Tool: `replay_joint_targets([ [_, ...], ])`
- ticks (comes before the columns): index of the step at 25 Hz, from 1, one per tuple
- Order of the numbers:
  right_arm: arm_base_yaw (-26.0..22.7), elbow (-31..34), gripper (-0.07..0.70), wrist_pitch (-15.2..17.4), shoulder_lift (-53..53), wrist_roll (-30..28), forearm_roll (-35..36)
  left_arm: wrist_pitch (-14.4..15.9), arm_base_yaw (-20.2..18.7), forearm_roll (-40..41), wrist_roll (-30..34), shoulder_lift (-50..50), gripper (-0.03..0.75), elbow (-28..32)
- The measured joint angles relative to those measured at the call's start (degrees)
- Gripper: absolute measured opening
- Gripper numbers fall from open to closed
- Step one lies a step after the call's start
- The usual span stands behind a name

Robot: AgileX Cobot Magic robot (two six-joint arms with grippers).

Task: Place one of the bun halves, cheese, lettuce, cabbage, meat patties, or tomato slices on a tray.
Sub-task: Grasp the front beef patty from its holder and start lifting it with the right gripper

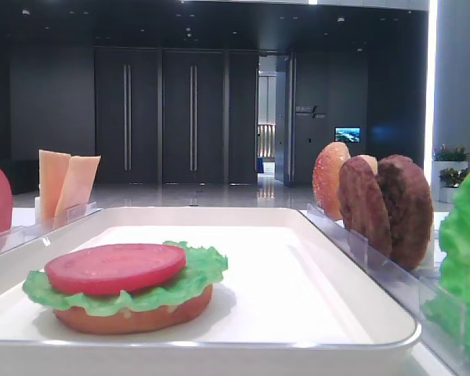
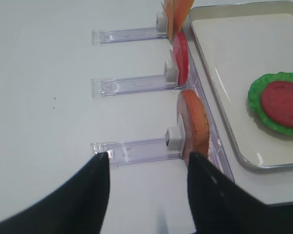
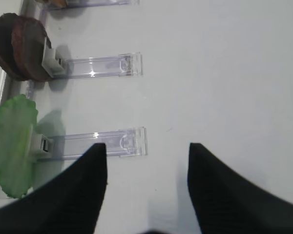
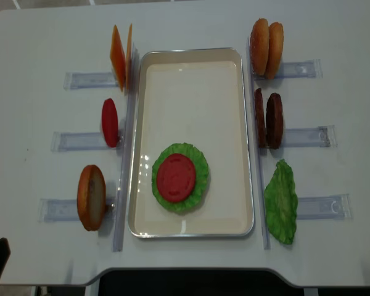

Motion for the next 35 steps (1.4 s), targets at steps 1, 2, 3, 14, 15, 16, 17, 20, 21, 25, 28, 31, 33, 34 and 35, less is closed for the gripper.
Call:
replay_joint_targets([
  [1,0.00,-0.91,0.361,-0.16,2.61,0.00,0.05,0.00,0.00,0.00,0.00,0.00,0.391,0.00],
  [2,0.00,-2.04,0.361,-0.31,5.26,0.00,0.04,0.00,0.00,0.00,0.00,0.00,0.386,0.00],
  [3,0.00,-3.20,0.361,-0.52,7.47,0.00,0.04,0.00,0.00,0.00,0.00,0.00,0.382,0.00],
  [14,0.00,-18.14,0.361,-2.16,32.34,-1.25,0.04,0.00,0.00,0.00,0.00,0.00,0.330,0.00],
  [15,0.00,-19.44,0.361,-2.29,33.83,-1.48,-0.01,0.00,0.00,0.00,0.00,0.00,0.327,0.00],
  [16,0.00,-20.94,0.361,-2.36,35.37,-1.70,-0.01,0.00,0.00,0.00,0.00,0.00,0.326,0.00],
  [17,0.00,-22.36,0.361,-2.36,36.68,-1.75,-0.01,0.00,0.00,0.00,0.00,0.00,0.323,0.00],
  [20,0.00,-25.78,0.361,-2.03,40.87,-1.88,-0.01,0.00,0.00,0.00,0.00,0.00,0.316,0.00],
  [21,0.00,-26.79,0.361,-1.68,42.26,-1.88,-0.01,0.00,0.00,0.00,0.00,0.00,0.314,0.00],
  [25,0.00,-28.43,0.358,-0.95,46.06,-2.15,-0.01,0.00,0.00,0.00,0.00,0.00,0.289,0.00],
  [28,0.00,-28.49,0.338,-0.83,47.63,-2.27,-0.01,0.00,0.00,0.00,0.00,0.00,0.269,0.00],
  [31,0.00,-28.54,0.318,-0.83,48.85,-2.31,-0.01,0.00,0.00,0.00,0.00,0.00,0.258,0.00],
  [33,0.00,-28.84,0.314,-0.56,49.60,-2.31,-0.01,0.00,0.00,0.00,0.00,0.00,0.249,0.00],
  [34,0.00,-29.04,0.312,-0.40,49.94,-2.31,-0.01,0.00,0.00,0.00,0.00,0.00,0.242,0.00],
  [35,0.00,-29.31,0.311,-0.27,50.31,-2.31,-0.01,0.00,0.00,0.00,0.00,0.00,0.235,0.00],
])
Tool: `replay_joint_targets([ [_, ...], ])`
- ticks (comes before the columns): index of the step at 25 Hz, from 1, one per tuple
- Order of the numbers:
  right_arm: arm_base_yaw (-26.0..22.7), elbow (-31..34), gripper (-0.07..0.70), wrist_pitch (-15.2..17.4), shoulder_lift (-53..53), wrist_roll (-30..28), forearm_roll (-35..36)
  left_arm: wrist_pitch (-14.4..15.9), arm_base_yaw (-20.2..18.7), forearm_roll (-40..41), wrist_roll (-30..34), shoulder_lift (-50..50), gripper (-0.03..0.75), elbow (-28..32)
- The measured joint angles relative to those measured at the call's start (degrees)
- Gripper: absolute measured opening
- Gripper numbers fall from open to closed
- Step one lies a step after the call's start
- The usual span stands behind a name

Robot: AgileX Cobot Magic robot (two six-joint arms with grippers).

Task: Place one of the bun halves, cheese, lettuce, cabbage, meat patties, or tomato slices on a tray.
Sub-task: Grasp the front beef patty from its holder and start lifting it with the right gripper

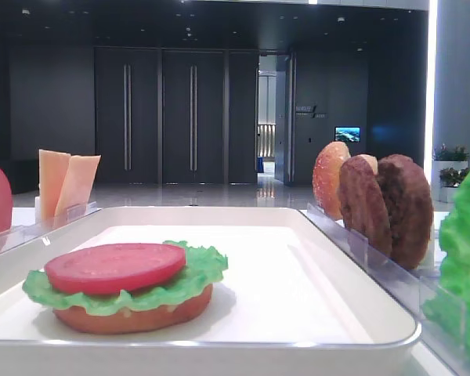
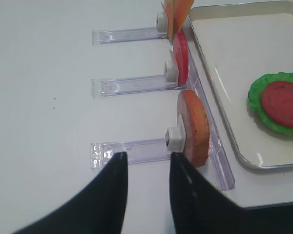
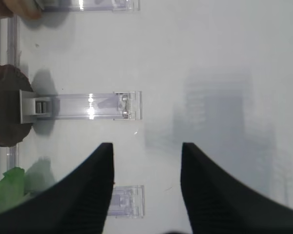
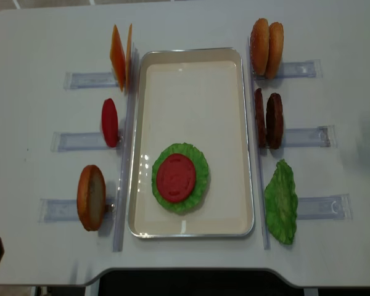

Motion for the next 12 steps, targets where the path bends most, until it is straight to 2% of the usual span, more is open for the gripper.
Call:
replay_joint_targets([
  [12,0.00,-7.46,0.290,3.71,5.10,0.00,-0.04,0.00,0.00,0.00,0.00,0.00,0.167,0.00],
])
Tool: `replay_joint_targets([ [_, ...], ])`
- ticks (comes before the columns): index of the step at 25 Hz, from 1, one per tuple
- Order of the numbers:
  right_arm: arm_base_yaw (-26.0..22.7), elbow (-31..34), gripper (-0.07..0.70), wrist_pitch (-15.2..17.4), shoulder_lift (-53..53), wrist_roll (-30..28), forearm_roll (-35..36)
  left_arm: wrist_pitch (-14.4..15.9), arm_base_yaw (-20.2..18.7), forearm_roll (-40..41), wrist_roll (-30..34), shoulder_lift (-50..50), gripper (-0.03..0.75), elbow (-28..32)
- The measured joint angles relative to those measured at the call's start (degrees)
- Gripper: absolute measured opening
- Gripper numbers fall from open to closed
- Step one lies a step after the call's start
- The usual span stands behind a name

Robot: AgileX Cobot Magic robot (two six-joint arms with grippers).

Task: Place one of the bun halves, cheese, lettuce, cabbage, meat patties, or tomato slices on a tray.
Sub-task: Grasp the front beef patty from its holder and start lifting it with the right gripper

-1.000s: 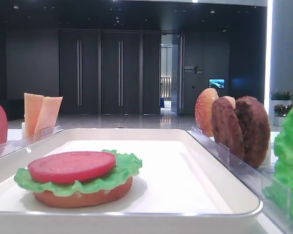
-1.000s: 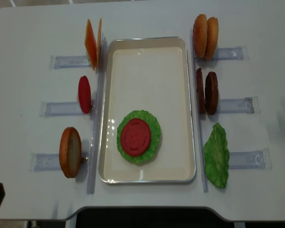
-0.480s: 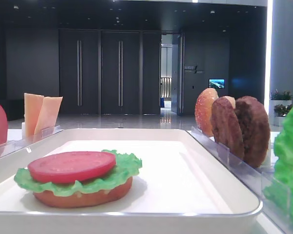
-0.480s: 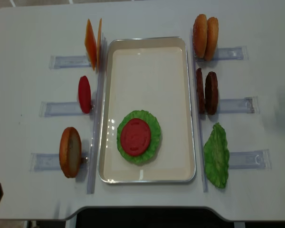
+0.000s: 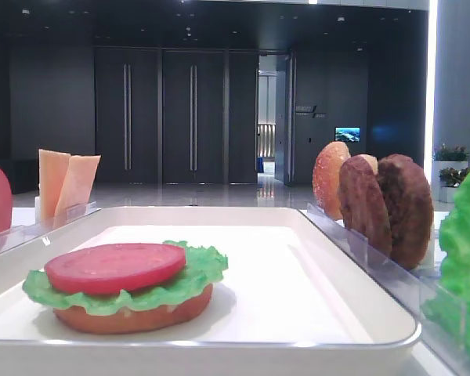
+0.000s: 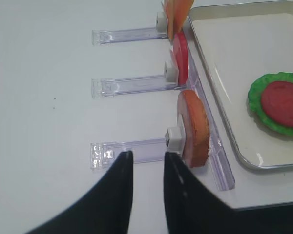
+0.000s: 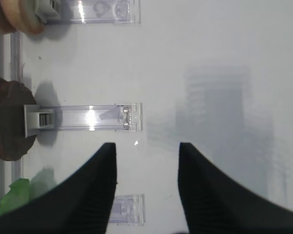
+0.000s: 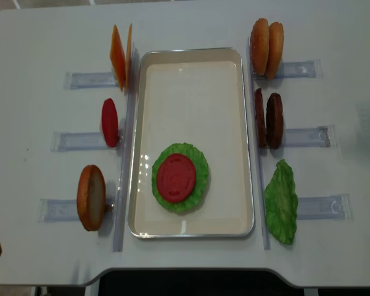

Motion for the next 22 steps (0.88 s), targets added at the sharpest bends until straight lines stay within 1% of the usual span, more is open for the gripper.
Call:
replay_joint_targets([
  [3,0.00,-0.31,0.290,0.65,0.25,0.32,0.00,0.00,0.00,0.00,0.00,0.00,0.151,0.00],
  [7,1.04,-0.31,0.290,1.00,0.27,3.97,-0.28,0.00,0.00,0.00,0.00,0.00,0.121,0.00],
  [10,4.67,-0.31,0.290,0.57,0.32,7.04,-0.37,0.00,0.00,0.00,0.00,0.00,0.095,0.00],
  [18,16.09,-0.31,0.292,-2.61,0.32,15.51,-0.37,0.00,0.00,0.00,0.00,0.00,0.032,0.00],
  [22,20.24,-0.31,0.311,-3.79,0.32,18.32,-0.56,0.00,0.00,0.00,0.00,0.00,0.022,0.00],
])
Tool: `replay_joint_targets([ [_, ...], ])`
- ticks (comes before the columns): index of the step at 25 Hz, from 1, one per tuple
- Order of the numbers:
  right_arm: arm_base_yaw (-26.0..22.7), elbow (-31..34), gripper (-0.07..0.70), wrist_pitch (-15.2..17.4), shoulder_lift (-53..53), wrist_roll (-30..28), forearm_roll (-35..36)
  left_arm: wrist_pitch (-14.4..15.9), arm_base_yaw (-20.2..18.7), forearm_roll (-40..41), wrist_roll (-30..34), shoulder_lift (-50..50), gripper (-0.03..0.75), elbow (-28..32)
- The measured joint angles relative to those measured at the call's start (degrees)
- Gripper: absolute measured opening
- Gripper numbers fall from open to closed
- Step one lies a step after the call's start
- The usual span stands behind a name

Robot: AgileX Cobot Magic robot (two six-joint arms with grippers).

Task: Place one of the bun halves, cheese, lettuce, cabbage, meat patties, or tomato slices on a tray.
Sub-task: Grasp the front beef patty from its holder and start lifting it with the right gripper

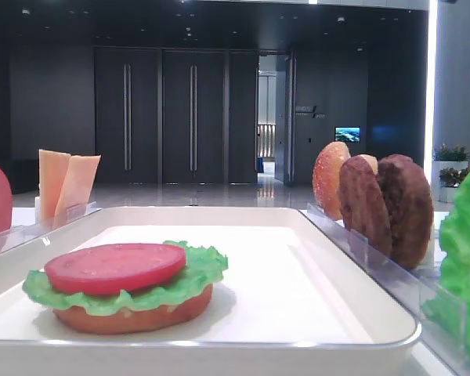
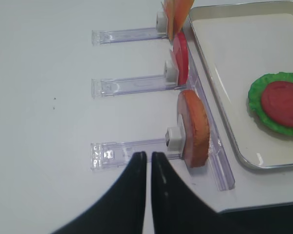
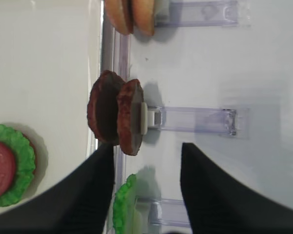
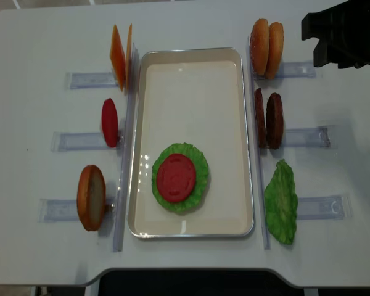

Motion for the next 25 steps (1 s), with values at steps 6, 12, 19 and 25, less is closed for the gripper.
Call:
replay_joint_targets([
  [6,4.71,-0.31,0.351,0.29,3.03,5.05,-3.29,0.00,0.00,0.00,0.00,0.00,0.020,0.00],
  [12,9.73,-1.84,0.407,-0.12,8.17,7.72,-4.28,0.00,0.00,0.00,0.00,0.00,0.020,0.00],
  [19,11.05,-4.62,0.416,-0.64,13.02,10.61,-6.56,0.00,0.00,0.00,0.00,0.00,0.000,0.00],
  [25,12.72,-6.35,0.416,-1.26,15.23,12.42,-6.73,0.00,0.00,0.00,0.00,0.00,-0.001,0.00],
])
